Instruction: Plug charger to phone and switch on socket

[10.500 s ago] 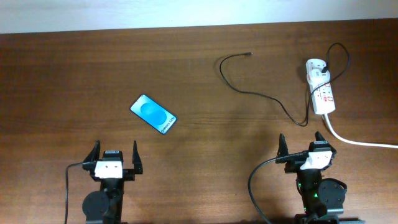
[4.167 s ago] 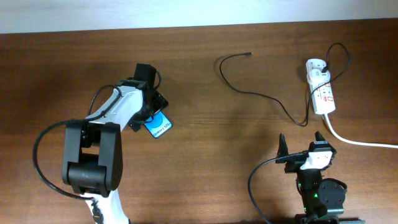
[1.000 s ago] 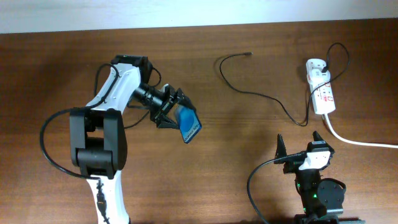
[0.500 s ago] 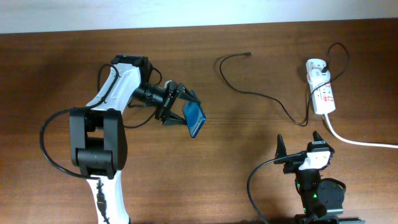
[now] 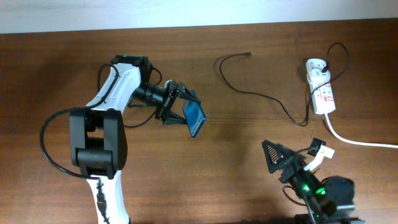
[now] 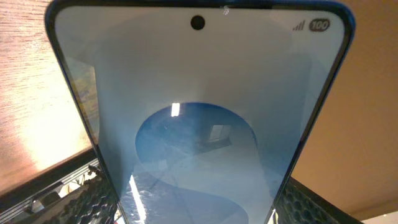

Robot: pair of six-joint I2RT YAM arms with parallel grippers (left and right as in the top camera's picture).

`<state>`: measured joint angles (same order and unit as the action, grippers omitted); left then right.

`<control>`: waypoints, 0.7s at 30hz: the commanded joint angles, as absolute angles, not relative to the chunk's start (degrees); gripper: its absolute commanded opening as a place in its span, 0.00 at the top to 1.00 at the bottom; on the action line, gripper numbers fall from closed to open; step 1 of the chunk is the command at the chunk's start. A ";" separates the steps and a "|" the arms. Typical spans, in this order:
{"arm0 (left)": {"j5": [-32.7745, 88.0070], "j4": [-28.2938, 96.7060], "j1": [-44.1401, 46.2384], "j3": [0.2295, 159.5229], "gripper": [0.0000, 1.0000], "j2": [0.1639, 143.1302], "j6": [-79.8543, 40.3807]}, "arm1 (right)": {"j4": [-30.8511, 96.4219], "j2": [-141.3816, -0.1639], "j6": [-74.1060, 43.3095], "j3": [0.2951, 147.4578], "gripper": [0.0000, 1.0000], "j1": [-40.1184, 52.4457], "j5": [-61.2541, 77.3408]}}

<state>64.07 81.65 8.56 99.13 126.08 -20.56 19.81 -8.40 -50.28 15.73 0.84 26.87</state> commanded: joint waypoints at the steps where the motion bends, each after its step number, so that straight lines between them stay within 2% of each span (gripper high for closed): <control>1: 66.67 81.73 8.58 100.42 0.46 126.30 -19.81 | 26.24 -18.02 -43.31 27.29 0.02 1.72 21.80; 4: 66.67 81.73 8.58 100.42 0.46 126.30 -19.81 | 25.96 -30.28 -43.33 32.23 0.03 11.00 17.82; 8: 66.67 81.73 8.56 100.42 0.45 126.30 -19.81 | 22.92 -45.39 -43.53 38.72 0.02 36.56 -4.14; 11: 66.67 81.71 8.56 100.40 0.45 126.30 -19.79 | 16.53 -57.45 -43.42 42.65 0.01 50.19 -19.11; 16: 66.65 81.69 8.56 100.42 0.45 126.30 -19.62 | -2.31 -74.06 -41.93 43.68 0.00 51.35 -20.05; 19: 66.65 81.56 8.56 100.42 0.45 126.30 -19.59 | -9.13 -80.40 -41.98 43.75 0.15 51.35 -19.99; 21: 66.63 81.47 8.56 100.40 0.45 126.30 -19.55 | -10.00 -81.80 -41.98 44.21 0.31 51.29 -20.01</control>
<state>64.29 81.43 8.56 99.24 126.13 -20.53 -9.32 -80.90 -42.04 43.09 51.05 -19.07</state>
